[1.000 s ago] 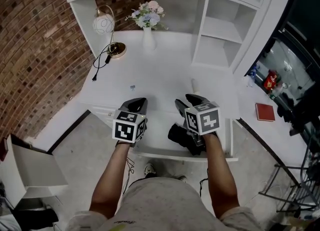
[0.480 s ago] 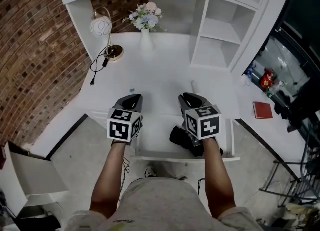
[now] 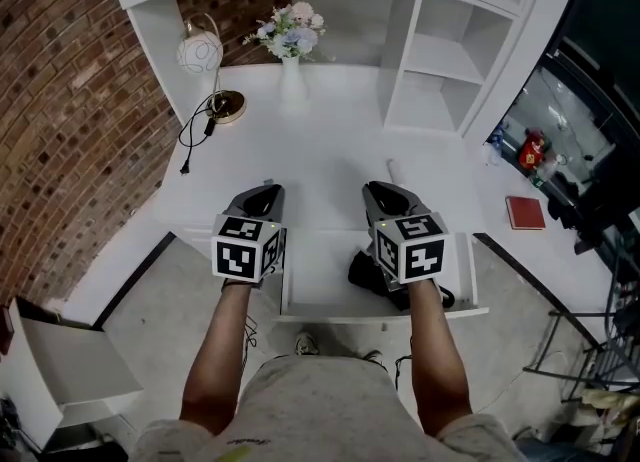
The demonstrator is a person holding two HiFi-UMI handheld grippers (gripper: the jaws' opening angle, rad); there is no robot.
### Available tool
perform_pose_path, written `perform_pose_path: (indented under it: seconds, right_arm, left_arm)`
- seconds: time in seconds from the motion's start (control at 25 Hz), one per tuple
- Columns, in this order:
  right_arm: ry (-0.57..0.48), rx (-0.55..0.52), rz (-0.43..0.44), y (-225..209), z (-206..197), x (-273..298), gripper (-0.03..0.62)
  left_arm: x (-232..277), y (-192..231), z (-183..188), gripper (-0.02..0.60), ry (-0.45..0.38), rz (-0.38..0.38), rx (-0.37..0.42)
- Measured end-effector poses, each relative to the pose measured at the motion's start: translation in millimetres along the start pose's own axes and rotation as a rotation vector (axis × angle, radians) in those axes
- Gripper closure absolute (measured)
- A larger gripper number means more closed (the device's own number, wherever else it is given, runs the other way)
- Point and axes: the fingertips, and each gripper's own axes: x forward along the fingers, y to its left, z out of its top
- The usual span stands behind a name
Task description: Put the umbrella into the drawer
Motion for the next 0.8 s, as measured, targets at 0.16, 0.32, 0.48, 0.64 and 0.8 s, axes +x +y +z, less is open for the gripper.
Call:
perform_pose_path:
  seconds: [0.16,0.32,0.48,0.64,0.8]
  right_arm:
    - [-0.011,-0.010,-0.023,2.6,-0.4,1.2,0.571]
    - [-0.010,-0.024,-0.038,3.2,-2.9,0.8,0.572]
    - [-0.032,-0.023,-0.063,1.1,-2.8,-0.6,0.586]
    - [-0.044,-0.023,-0.073,2.2,-1.8,0.1,0.589]
    - [-0.044,-0.029,-0.074,3.6,-0.5,0.3,0.589]
  left_arm:
    - [3.1,1.9,-0.8,0.584,-0.001,-0.020,0.004]
    - [5.1,2.6,0.0,0.584,-0.003,-0.032,0.006]
    - [7.7,4.0,-1.1,0.584,-0.005,-0.039,0.007]
    - [8.8,6.3,-3.3,0.584,-0.003,-0.046,0.005]
    - [9.5,5.2,-3.0,0.584,-0.003,-0.053,0.008]
